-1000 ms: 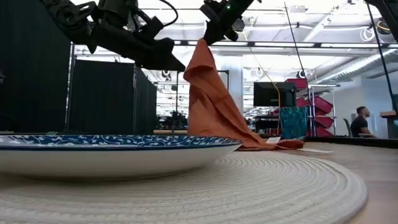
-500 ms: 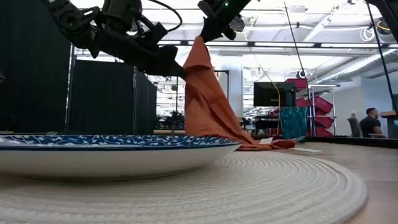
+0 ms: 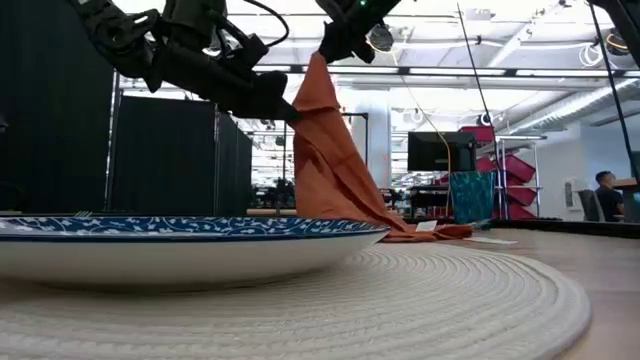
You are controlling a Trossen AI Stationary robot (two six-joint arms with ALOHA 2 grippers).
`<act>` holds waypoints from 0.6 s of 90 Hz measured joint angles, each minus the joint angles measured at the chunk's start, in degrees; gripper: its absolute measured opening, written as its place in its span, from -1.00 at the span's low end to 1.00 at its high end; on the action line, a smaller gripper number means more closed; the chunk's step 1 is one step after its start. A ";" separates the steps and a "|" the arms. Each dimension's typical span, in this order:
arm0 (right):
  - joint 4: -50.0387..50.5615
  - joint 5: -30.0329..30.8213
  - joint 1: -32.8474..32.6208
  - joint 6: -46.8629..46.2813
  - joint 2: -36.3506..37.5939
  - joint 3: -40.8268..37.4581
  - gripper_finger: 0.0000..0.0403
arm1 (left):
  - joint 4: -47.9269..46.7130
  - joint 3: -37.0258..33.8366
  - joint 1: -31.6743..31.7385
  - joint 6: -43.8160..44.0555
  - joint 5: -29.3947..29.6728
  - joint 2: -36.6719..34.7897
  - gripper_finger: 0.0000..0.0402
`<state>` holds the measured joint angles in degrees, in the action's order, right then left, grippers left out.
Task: Set table place
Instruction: Fold the orange table napkin
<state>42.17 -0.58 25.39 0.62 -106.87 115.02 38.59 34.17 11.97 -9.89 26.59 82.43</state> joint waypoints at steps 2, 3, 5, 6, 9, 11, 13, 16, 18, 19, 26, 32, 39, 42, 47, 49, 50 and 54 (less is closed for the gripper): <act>0.00 0.02 0.00 0.00 0.00 0.00 -1.00 | -0.02 0.00 0.00 0.00 0.41 0.00 -0.13; 0.00 0.02 0.00 -0.01 0.00 0.00 -1.00 | -0.03 0.00 0.00 0.00 0.52 0.00 -0.16; -0.02 0.02 0.00 -0.01 0.00 0.00 -1.00 | -0.08 0.00 0.00 0.00 0.63 0.00 -0.21; -0.04 0.02 0.00 -0.01 0.00 0.00 -1.00 | -0.10 0.00 -0.01 0.00 0.64 0.00 -0.24; -0.10 0.02 0.00 0.00 0.00 0.00 -1.00 | -0.13 0.00 -0.11 -0.01 0.61 0.00 -0.35; -0.19 0.02 0.00 0.00 0.00 0.00 -1.00 | -0.13 -0.01 -0.12 -0.02 0.40 0.00 -0.44; -0.33 0.02 0.00 0.00 0.00 0.00 -1.00 | -0.11 -0.02 -0.17 -0.04 -0.10 0.00 -0.53; -0.53 0.02 0.00 0.00 0.00 0.00 -1.00 | -0.09 -0.02 -0.25 -0.04 -1.00 0.00 -0.70; -0.61 0.02 0.00 0.00 0.00 0.00 -1.00 | -0.08 -0.02 -0.34 -0.05 -1.53 0.00 -0.81; -0.64 0.01 0.00 0.00 0.00 0.00 -1.00 | -0.07 -0.02 -0.37 -0.06 -1.74 0.00 -0.84; -1.10 0.00 0.00 0.03 0.00 0.00 -1.00 | -0.05 -0.02 -0.43 -0.24 -2.60 -0.01 -0.96; -1.42 0.02 0.00 0.07 0.00 0.00 -1.00 | -0.13 -0.02 -0.46 -1.01 -2.62 -0.02 -0.99; -1.79 0.02 0.00 0.11 0.00 0.00 -1.00 | 0.03 -0.02 -0.74 -1.19 -2.59 -0.10 -1.00; -1.75 0.06 0.00 0.39 0.00 0.00 -1.00 | -0.20 -0.05 -0.99 -1.57 -2.48 -0.56 -1.00; -1.64 0.49 0.11 1.39 0.00 0.00 -1.00 | -0.30 -0.11 -1.70 -2.90 -1.84 -1.73 -1.00; -1.44 0.55 0.22 1.94 0.01 0.00 -1.00 | -0.26 -0.11 -2.04 -3.53 -1.29 -2.47 -1.00; -1.31 0.57 0.30 2.22 0.04 0.00 -1.00 | -0.32 -0.11 -2.24 -3.90 -0.91 -2.90 -1.00; -0.82 0.64 0.73 3.12 0.17 0.00 -0.99 | -0.66 -0.11 -3.00 -5.55 1.25 -4.86 -1.00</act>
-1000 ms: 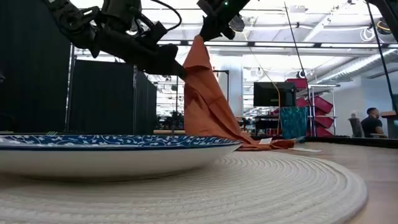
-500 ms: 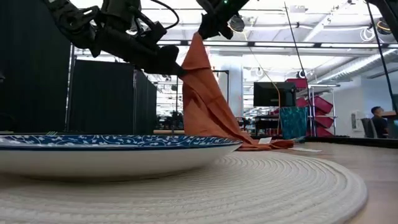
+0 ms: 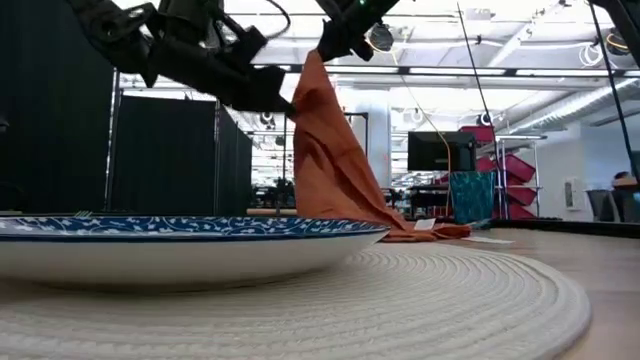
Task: Set table place
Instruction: Fold the orange table napkin
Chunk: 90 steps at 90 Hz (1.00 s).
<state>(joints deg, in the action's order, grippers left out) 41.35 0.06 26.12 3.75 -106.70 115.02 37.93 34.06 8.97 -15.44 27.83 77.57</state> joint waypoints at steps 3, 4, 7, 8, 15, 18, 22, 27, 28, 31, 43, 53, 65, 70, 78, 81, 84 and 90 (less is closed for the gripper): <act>-0.10 0.19 0.28 0.53 0.10 0.00 -0.97 | -0.67 0.00 -0.57 -1.31 1.79 -1.61 -1.00; -0.14 0.25 0.41 0.72 0.17 0.00 -0.96 | -1.02 0.01 -0.74 -1.67 2.38 -2.18 -1.00; -0.10 0.27 0.71 1.41 0.52 0.00 -0.93 | -2.63 0.02 -1.11 -2.51 4.14 -3.98 -1.00; -0.12 0.29 0.86 1.61 0.61 0.00 -0.92 | -3.34 0.02 -1.27 -2.79 4.65 -4.62 -1.00; -1.09 0.31 1.16 3.69 1.37 0.00 -0.80 | -8.47 0.02 -1.51 -2.92 7.34 -8.66 -1.00; -1.54 0.23 1.28 4.63 1.66 0.07 -0.75 | -10.50 0.02 -1.50 -2.93 8.27 -10.24 -1.00; -1.76 0.07 1.40 5.60 1.91 0.07 -0.67 | -12.55 0.02 -1.52 -2.95 9.67 -12.13 -1.00; -1.76 0.01 1.39 6.67 2.03 0.07 -0.56 | -14.59 0.02 -1.67 -2.93 10.25 -14.68 -1.00; -1.67 0.01 1.39 6.86 2.04 0.07 -0.54 | -14.84 0.02 -1.69 -2.93 10.30 -15.21 -1.00; -1.18 0.02 1.39 7.25 2.06 0.07 -0.48 | -15.41 0.02 -1.79 -2.94 10.44 -16.73 -1.00; 3.78 0.01 1.58 7.02 2.12 0.07 -0.26 | -16.44 0.02 -2.46 -3.05 11.50 -22.59 -1.00; 6.71 0.01 1.58 6.99 2.12 -0.53 -0.15 | -16.46 0.02 -2.62 -3.32 11.68 -26.54 -1.00; 7.44 -1.53 1.80 4.76 1.95 -2.39 -0.11 | -19.65 1.93 -2.85 -1.34 11.38 -29.80 -1.00; 7.32 -3.79 2.06 4.15 1.90 -4.32 -0.11 | -23.99 4.24 -3.48 -0.34 11.20 -30.70 -1.00; 4.93 -5.71 2.37 2.55 1.78 -9.27 -0.13 | -32.58 9.42 -4.77 3.25 10.08 -31.12 -1.00; 3.69 -6.47 2.55 1.56 1.69 -11.21 -0.14 | -37.64 11.36 -5.20 5.75 8.83 -31.30 -1.00; 2.37 -7.08 2.74 0.23 1.69 -13.34 -0.15 | -42.99 13.38 -5.71 8.87 6.87 -31.33 -1.00; -1.81 -9.83 2.89 -2.53 1.71 -17.90 -0.17 | -52.30 16.45 -6.58 14.88 3.31 -31.32 -1.00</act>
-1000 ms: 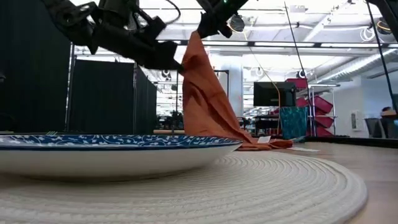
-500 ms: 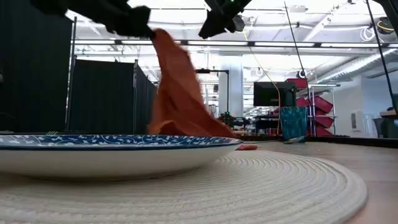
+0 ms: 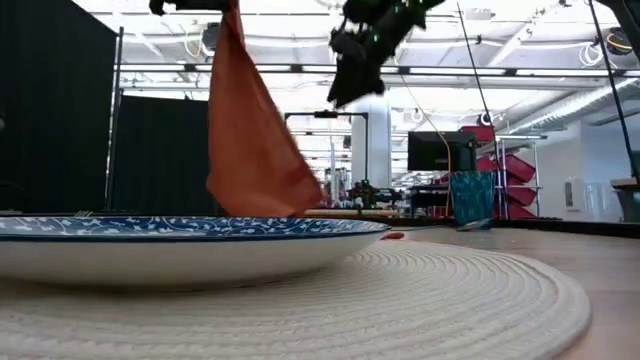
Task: Set table place
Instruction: Fold the orange table napkin
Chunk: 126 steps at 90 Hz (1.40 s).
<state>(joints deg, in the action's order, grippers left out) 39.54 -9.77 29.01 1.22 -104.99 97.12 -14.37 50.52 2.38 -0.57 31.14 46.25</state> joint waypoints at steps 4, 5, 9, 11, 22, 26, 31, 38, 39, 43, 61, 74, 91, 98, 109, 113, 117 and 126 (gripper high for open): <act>-2.77 -2.15 -0.06 -1.72 0.00 -3.33 -0.17 | -4.87 0.99 -0.73 2.36 -1.03 0.28 -1.00; -3.39 -2.76 -0.08 -2.13 0.00 -4.17 -0.18 | -5.69 1.02 -0.88 2.77 -1.04 0.41 -1.00; -5.84 -4.76 -0.35 -3.25 -0.03 -7.20 -0.18 | -8.87 0.92 -1.52 3.71 -1.02 0.76 -1.00; -7.17 -5.34 -0.61 -3.80 -0.06 -8.52 -0.18 | -10.05 0.70 -1.73 4.53 -0.96 0.81 -1.00; -15.59 -5.61 -2.00 -4.89 -0.09 -14.49 -0.18 | -13.98 -0.63 -2.11 7.77 -0.93 1.72 -1.00; -18.01 -5.58 -2.67 -4.92 -0.09 -16.00 -0.18 | -13.62 -0.66 -2.11 7.81 -0.87 1.84 -1.00; -20.95 -5.35 -3.56 -5.21 -0.09 -17.33 -0.18 | -13.59 -0.72 -2.11 7.79 -0.81 1.85 -1.00; -23.28 -5.22 -4.76 -6.83 -0.59 -18.15 -0.18 | -13.35 -0.72 -2.08 7.76 -0.54 1.85 -1.00; -23.28 -5.26 -4.88 -7.13 -0.73 -18.17 -0.18 | -13.40 -0.72 -2.06 7.76 -0.46 1.85 -1.00; -22.21 -5.73 -5.30 -8.19 -1.49 -18.19 -0.18 | -13.57 -0.72 -2.05 7.73 0.10 1.85 -1.00; -17.75 -5.16 -8.68 -7.94 -6.79 -18.28 -0.18 | -15.58 -0.72 -2.05 7.64 2.39 1.23 -1.00; -19.71 -3.99 -10.63 -7.39 -9.78 -18.30 -0.18 | -17.07 -0.74 -2.05 7.24 3.28 1.25 -1.00; -22.62 2.39 -10.86 -3.85 -11.04 -18.30 -0.18 | -19.36 -0.76 -2.05 7.35 4.08 1.25 -1.00; -26.93 2.56 -10.86 -2.25 -11.04 -18.30 -0.18 | -19.26 -0.76 -2.05 7.33 4.19 1.23 -1.00; -32.60 2.53 -11.13 4.18 -11.02 -18.30 -0.18 | -19.24 -0.76 -2.05 7.59 4.98 1.25 -1.00; -33.45 2.40 -11.47 8.02 -10.99 -18.27 -0.18 | -19.24 -0.76 -2.05 7.61 5.15 1.24 -1.00; -33.09 2.55 -12.07 12.97 -10.99 -18.25 -0.18 | -19.24 -0.76 -2.05 7.62 5.56 1.24 -1.00; -31.74 3.31 -13.95 25.01 -11.35 -18.25 -0.18 | -19.26 -0.76 -2.05 7.31 6.05 1.25 -1.00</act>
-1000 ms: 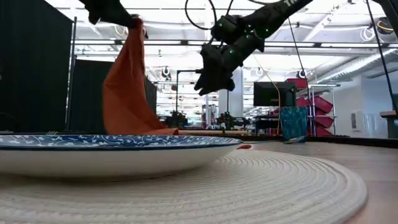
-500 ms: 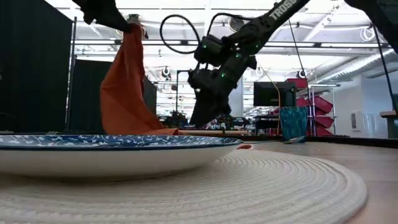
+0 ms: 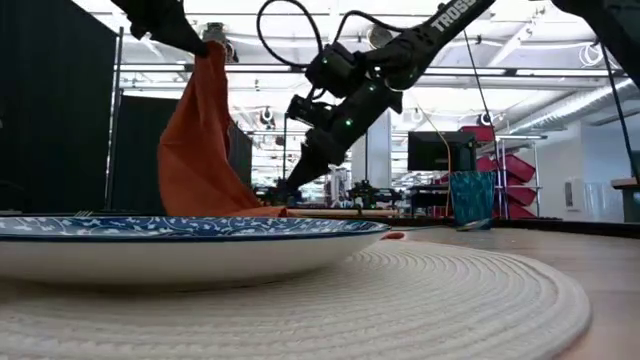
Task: Set table place
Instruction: Fold the orange table napkin
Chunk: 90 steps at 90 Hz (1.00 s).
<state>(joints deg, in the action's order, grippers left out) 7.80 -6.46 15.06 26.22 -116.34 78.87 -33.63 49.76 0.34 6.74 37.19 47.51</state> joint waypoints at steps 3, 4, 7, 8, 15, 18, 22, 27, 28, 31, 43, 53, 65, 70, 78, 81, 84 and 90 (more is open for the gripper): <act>-0.01 1.15 -0.78 3.60 -0.34 -0.02 -0.18 | 0.00 0.00 0.00 -0.02 0.02 0.00 -1.00; -0.20 1.72 -1.04 4.69 -0.51 -0.02 -0.18 | 0.01 0.00 0.00 -0.01 0.02 0.00 -1.00; -0.70 3.90 -1.78 7.29 -0.89 0.00 -0.18 | 0.02 0.00 0.00 -0.02 0.04 -0.01 -1.00; -0.67 4.78 -2.02 7.93 -1.02 0.00 -0.18 | 0.02 0.00 0.00 -0.02 0.04 0.00 -1.00; -2.49 10.47 -3.21 10.51 -2.72 0.00 -0.18 | 0.12 0.00 0.00 0.00 0.17 0.00 -1.00; -3.09 12.30 -3.46 10.84 -3.52 0.00 -0.18 | 0.11 0.00 0.00 -0.02 0.20 0.00 -1.00; -3.34 13.67 -3.55 10.92 -4.65 0.45 -0.18 | 0.21 0.00 0.00 -0.02 0.37 0.00 -1.00; -3.09 14.18 -3.55 10.95 -6.21 1.84 -0.18 | 0.14 -0.02 0.00 -0.02 0.39 0.00 -1.00; -3.03 14.30 -3.55 10.95 -6.44 2.06 -0.18 | 0.14 -0.01 0.00 -0.02 0.40 0.00 -1.00; -2.75 14.54 -3.65 11.04 -7.12 2.81 -0.18 | 0.21 -0.01 0.00 -0.02 0.42 0.03 -1.00; -2.92 16.49 -3.94 12.41 -9.69 6.48 -0.18 | 0.17 -0.02 0.00 -0.06 0.41 0.04 -1.00; -2.01 17.25 -3.94 13.28 -10.60 8.62 -0.19 | 0.11 0.00 0.00 -0.10 0.42 0.04 -1.00; 1.42 17.29 -3.48 13.26 -10.62 10.06 -0.31 | -0.01 0.00 0.00 -0.81 0.42 0.04 -1.00; 2.78 17.23 -3.38 12.73 -10.66 10.12 -0.44 | -0.02 -0.02 0.00 -1.13 0.42 0.04 -1.00; 4.53 16.79 -3.04 12.05 -10.66 10.14 -0.74 | 0.00 0.00 0.00 -1.20 0.42 0.04 -1.00; 4.96 16.71 -3.03 11.92 -10.67 10.14 -0.87 | 0.03 -0.01 0.00 -1.20 0.42 0.04 -1.00; 5.28 16.55 -3.03 11.91 -10.68 10.14 -0.93 | 0.02 0.00 0.00 -1.21 0.45 0.04 -1.00; 4.70 16.55 -3.03 10.62 -10.68 10.16 -0.97 | 0.02 -0.02 0.00 -1.20 0.51 0.04 -1.00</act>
<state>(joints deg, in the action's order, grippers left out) 12.51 10.09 12.03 36.85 -127.02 89.03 -33.61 49.74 0.34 5.54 37.70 47.55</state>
